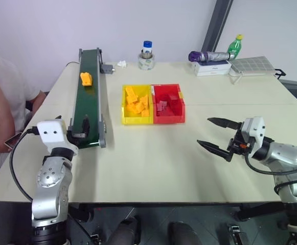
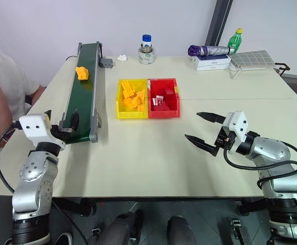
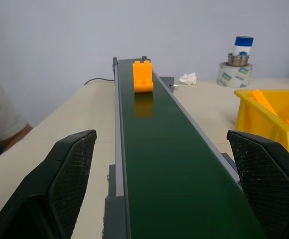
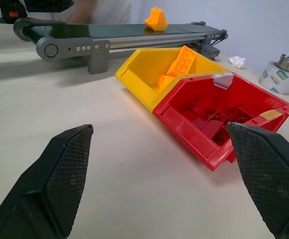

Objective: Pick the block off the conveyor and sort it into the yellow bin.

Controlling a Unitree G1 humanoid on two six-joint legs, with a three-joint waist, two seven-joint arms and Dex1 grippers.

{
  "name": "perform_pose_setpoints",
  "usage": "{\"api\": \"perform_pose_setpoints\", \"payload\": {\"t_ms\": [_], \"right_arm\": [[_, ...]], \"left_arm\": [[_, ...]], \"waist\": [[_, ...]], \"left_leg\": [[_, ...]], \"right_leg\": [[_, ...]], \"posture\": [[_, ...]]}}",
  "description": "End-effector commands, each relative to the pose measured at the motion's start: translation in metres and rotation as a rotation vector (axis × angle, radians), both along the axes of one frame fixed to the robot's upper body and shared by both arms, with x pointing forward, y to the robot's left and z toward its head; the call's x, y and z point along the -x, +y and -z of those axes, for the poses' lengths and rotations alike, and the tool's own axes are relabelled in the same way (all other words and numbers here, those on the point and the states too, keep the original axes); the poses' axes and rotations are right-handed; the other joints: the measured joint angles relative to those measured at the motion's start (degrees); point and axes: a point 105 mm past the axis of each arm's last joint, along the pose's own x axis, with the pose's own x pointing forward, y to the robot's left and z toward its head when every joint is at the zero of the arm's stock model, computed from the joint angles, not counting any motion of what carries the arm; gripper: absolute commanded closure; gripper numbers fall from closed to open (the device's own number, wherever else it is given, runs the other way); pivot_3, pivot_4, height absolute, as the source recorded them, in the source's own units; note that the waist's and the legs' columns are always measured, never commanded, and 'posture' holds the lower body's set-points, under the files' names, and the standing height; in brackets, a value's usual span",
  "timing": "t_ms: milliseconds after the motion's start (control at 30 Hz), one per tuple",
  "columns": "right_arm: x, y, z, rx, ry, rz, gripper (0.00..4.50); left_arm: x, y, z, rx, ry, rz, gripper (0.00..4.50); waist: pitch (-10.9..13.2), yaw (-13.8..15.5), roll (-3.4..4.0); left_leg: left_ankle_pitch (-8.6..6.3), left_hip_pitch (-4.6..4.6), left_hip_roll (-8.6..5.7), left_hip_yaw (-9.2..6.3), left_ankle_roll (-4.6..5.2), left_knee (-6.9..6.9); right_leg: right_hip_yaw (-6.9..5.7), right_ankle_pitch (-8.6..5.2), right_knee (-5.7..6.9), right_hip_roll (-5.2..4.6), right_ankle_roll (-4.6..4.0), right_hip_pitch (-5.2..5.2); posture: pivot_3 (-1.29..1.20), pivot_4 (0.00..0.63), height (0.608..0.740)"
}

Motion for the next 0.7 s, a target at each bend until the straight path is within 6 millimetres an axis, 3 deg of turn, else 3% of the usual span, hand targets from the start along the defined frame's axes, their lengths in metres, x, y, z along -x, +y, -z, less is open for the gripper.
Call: {"api": "perform_pose_setpoints", "payload": {"t_ms": [33, 700], "right_arm": [[0.003, -0.002, -0.008, 0.0, -0.044, 0.004, 0.0], [0.006, 0.002, -0.01, -0.006, -0.052, 0.008, 0.0]], "left_arm": [[-0.004, 0.0, -0.014, -0.019, -0.031, -0.018, 0.06], [-0.084, 0.022, -0.046, -0.05, 0.131, -0.023, 0.06]], "waist": [[0.0, 0.07, 0.0], [0.01, -0.02, -0.02]], "left_leg": [[0.0, 0.0, 0.0, 0.0, 0.0, 0.0], [0.01, 0.04, -0.01, -0.02, -0.01, 0.11]], "right_leg": [[0.0, 0.0, 0.0, 0.0, 0.0, 0.0], [-0.03, 0.12, 0.12, 0.07, 0.21, 0.01]], "posture": [[0.0, 0.15, 0.74], [0.0, 0.15, 0.74]]}}
